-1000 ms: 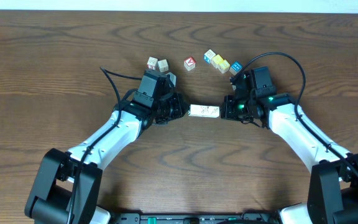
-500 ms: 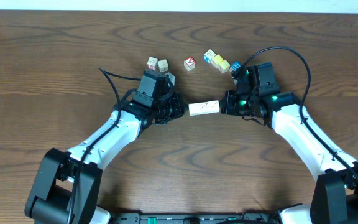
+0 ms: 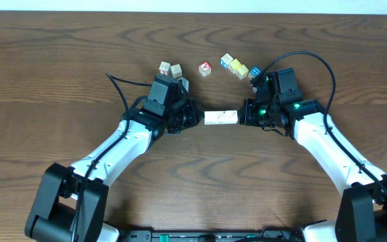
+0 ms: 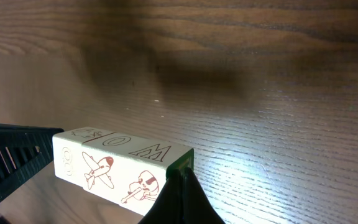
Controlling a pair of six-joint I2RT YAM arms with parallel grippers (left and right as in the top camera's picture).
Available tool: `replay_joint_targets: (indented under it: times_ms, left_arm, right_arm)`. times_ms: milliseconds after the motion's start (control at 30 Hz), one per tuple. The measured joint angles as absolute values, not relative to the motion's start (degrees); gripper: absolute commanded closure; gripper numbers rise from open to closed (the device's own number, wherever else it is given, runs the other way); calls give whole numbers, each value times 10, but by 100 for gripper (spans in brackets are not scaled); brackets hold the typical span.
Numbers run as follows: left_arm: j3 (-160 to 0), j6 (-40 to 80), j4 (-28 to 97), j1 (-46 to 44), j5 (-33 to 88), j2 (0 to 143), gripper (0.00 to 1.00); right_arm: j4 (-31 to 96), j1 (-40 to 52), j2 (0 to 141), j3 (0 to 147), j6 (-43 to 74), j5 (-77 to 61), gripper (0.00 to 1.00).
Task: Lift 3 blocks
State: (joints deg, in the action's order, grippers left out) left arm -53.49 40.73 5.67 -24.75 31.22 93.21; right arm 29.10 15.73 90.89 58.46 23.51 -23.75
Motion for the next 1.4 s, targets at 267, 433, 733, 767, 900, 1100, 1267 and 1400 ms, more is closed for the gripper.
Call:
replay_joint_targets:
  times_ms: [267,433,733,767,900,1100,1267,1400]
  left_arm:
    - [-535,408,57,-248,312,932,93]
    - [-535,409,57,-248,312,932,93]
    - [-535,409,57,-248,312,932,93]
    - [-535,409,57,-248,312,932,93]
    - [-535,410,57,-248,312,932,93]
    - [-535,411,51,-248,314,932,93]
    - [-535,415,48,-247,315,932,93]
    - [-535,418,47,-248,316,932,93]
  right_arm:
    - [291,157,909,585,235,-237,99]
    - [291,157,909,585,236,-237,99]
    - [291,157,909,585,237,-237,99]
    - [291,157,909,585,237,-237,99]
    - [291,157,909,585,237,-237,99]
    - [291,157,908,585,237,-235,99]
    - [291,157,907,585,237,-233,99]
    - [291,157,907,585,237,-232,99]
